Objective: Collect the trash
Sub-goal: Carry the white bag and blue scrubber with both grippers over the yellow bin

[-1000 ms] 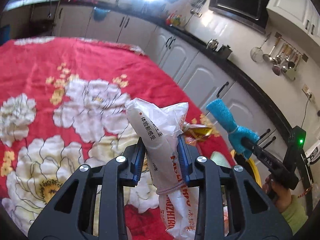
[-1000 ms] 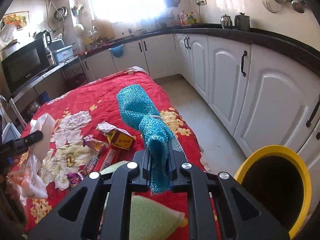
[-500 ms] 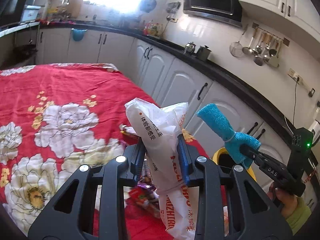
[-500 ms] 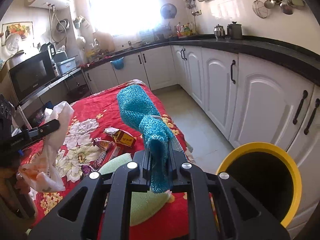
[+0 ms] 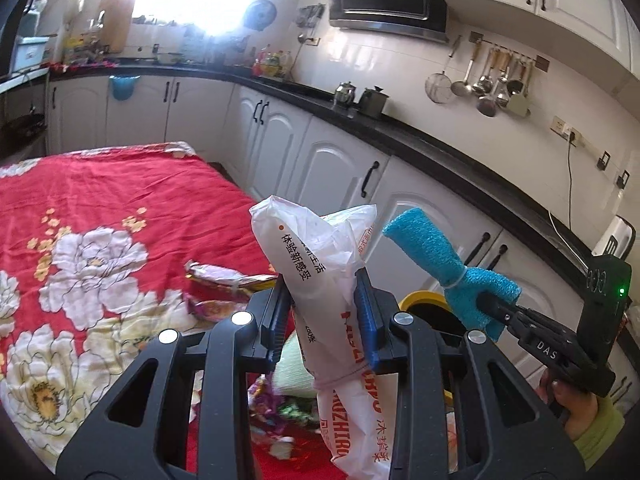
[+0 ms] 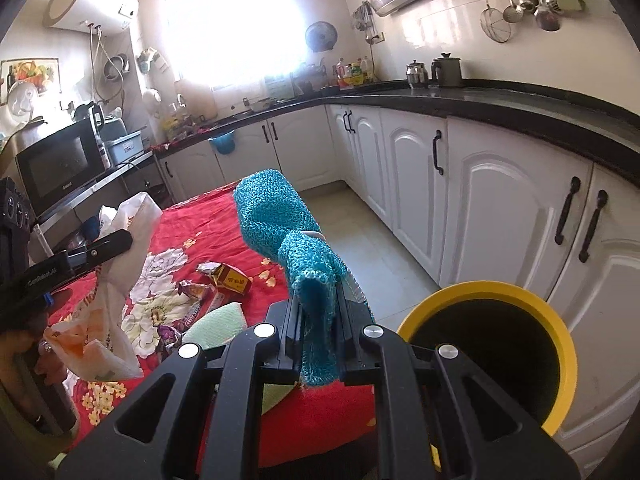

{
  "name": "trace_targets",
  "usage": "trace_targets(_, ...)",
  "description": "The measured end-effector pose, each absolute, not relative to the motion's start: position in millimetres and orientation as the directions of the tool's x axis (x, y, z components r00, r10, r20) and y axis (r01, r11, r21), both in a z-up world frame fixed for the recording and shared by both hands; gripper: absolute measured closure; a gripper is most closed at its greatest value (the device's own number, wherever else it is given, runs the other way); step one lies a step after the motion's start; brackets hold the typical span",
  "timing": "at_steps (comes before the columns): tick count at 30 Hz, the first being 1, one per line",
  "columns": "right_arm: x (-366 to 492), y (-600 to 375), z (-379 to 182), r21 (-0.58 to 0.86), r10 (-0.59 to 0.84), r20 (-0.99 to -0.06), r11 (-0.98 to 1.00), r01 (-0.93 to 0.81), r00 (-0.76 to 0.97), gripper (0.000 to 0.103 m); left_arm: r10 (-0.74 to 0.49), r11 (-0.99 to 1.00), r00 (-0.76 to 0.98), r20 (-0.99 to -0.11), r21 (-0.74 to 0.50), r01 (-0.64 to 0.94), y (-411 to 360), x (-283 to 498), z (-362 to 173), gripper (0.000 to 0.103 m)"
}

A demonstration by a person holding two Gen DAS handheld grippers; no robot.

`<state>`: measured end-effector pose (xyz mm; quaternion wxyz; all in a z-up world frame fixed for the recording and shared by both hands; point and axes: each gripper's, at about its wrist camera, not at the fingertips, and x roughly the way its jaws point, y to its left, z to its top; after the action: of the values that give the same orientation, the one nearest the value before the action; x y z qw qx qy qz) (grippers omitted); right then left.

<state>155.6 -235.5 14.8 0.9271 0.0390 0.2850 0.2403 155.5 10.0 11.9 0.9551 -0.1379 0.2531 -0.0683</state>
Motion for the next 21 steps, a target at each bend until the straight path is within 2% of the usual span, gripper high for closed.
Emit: trace_targets(21,132.4,-302.1,20.5,0.220,0.387,-0.479,0.922,-0.319,0.788,0.091,-0.297,0.947,0.850,-0.435,-0.248,0.204,-76.8,176.6,26.0,0.080)
